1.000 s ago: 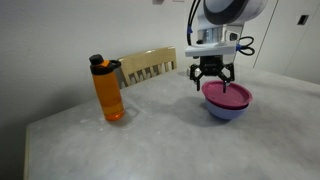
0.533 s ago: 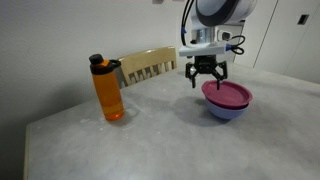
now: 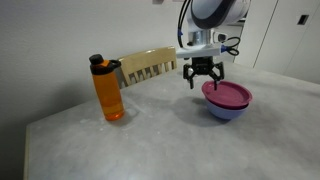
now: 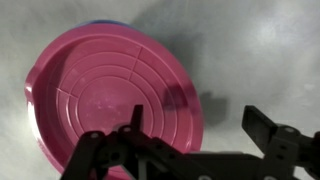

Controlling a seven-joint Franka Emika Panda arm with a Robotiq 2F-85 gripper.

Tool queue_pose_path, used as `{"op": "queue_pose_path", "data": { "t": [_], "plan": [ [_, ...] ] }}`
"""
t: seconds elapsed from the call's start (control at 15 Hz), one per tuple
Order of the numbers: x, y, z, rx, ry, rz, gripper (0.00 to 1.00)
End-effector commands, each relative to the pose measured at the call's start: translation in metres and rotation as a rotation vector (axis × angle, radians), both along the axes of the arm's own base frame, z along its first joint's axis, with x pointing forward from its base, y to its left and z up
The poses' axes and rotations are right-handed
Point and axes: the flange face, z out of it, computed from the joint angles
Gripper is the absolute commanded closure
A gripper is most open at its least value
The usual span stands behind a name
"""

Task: Take the pink plate from on top of the blue bowl ad place it on the table

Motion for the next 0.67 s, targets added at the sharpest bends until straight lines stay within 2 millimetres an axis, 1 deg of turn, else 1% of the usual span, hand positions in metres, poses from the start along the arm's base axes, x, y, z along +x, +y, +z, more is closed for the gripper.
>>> {"op": "queue_pose_path", "data": {
  "t": [0.0, 0.07, 0.13, 0.4, 0.6],
  "plan": [
    [0.0059, -0.0004, -0.0063, -0.009, 0.019, -0.005, 0.06],
    [0.006, -0.0002, -0.007, -0.01, 0.02, -0.003, 0.2],
    [0.0064, 0.0, -0.0073, -0.01, 0.02, -0.002, 0.3],
    [0.0086, 0.0008, -0.0083, -0.007, 0.021, 0.002, 0.61],
    [0.0095, 0.0011, -0.0068, -0.01, 0.022, 0.002, 0.81]
  ]
}}
